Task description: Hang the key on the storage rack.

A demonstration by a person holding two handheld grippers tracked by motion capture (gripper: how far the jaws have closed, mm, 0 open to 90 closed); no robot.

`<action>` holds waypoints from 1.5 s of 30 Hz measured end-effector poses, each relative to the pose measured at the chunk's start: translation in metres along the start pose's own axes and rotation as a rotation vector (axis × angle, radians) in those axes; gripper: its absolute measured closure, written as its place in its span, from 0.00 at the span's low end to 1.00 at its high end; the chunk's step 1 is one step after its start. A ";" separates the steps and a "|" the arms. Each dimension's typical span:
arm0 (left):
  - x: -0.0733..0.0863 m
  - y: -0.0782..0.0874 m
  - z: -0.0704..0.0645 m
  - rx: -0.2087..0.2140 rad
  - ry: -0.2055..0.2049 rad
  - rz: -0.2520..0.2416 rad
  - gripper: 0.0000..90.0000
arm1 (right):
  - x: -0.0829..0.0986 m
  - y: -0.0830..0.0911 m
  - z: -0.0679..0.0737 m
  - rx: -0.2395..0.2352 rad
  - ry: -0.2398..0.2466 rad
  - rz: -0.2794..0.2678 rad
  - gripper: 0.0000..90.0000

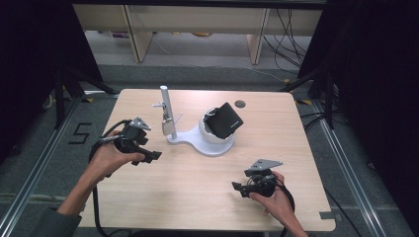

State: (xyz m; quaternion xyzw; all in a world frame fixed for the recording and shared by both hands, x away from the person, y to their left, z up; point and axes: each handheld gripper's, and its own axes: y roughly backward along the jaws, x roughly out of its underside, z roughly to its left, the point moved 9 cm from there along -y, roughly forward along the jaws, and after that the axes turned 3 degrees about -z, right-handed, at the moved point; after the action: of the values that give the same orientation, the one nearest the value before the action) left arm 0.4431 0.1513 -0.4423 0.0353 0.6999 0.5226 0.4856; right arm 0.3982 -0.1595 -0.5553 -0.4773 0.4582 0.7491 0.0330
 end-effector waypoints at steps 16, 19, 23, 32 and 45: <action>0.028 -0.025 -0.049 0.085 -0.032 -0.074 0.27 | -0.002 -0.001 0.004 -0.013 0.017 -0.006 0.34; 0.033 -0.028 -0.053 0.090 -0.033 -0.077 0.27 | -0.001 -0.001 0.006 -0.011 0.009 0.006 0.34; 0.040 -0.031 -0.060 0.106 -0.023 -0.126 0.26 | 0.001 -0.001 0.010 -0.018 -0.009 0.016 0.34; 0.068 -0.045 -0.068 0.084 -0.027 -0.123 0.25 | -0.001 -0.001 0.009 -0.014 0.024 0.002 0.34; 0.088 -0.062 -0.091 0.096 -0.013 -0.184 0.25 | -0.003 -0.003 0.017 -0.025 0.048 0.003 0.34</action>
State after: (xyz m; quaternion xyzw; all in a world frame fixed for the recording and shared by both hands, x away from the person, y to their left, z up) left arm 0.3604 0.1086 -0.5480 -0.0026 0.7212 0.4414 0.5339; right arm 0.3895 -0.1441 -0.5534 -0.4949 0.4503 0.7431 0.0148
